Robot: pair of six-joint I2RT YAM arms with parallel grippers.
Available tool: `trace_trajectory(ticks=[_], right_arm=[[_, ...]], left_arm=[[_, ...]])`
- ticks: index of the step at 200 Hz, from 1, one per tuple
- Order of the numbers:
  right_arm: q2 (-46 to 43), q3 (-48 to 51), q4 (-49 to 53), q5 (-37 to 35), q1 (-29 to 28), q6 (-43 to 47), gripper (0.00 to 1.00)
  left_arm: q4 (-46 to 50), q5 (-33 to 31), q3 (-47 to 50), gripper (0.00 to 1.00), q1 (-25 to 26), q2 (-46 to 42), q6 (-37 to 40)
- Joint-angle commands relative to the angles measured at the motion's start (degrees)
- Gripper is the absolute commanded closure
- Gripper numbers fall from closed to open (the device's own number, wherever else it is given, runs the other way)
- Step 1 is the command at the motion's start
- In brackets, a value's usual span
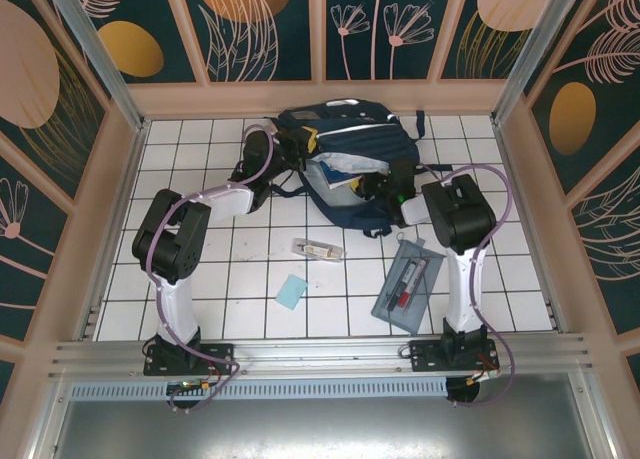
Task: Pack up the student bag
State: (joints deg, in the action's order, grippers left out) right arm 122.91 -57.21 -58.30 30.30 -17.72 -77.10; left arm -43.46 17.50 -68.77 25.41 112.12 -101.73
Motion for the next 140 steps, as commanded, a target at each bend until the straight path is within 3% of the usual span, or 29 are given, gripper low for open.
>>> trace_trajectory(ticks=[1,17,20,27,80,140], right_arm=[[-8.06,2.04,13.01,-1.62,0.24,3.23,0.18],[-12.96,2.29,23.91,-3.06,0.84,7.04,0.15],[-13.9,2.4,26.16,-3.71,1.01,7.81,0.08],[-16.0,2.61,30.48,-4.93,1.34,9.35,0.05],[-25.53,1.69,53.3,-7.34,5.79,22.24,0.04],[-39.26,-0.54,76.52,-10.62,8.7,44.53,0.07]], left_arm=[[-11.29,0.04,-1.62,1.0,-0.14,-2.73,-1.85],[-11.21,-0.16,-2.09,1.0,-0.19,-2.23,-1.89],[-11.2,-0.22,-2.19,1.0,-0.16,-2.06,-1.85],[-11.12,-0.31,-2.45,1.0,-0.14,-1.83,-1.93],[-10.27,-0.36,-3.33,1.0,-0.29,-0.76,-1.36],[-9.33,0.05,1.51,1.0,-2.58,-2.94,1.3]])
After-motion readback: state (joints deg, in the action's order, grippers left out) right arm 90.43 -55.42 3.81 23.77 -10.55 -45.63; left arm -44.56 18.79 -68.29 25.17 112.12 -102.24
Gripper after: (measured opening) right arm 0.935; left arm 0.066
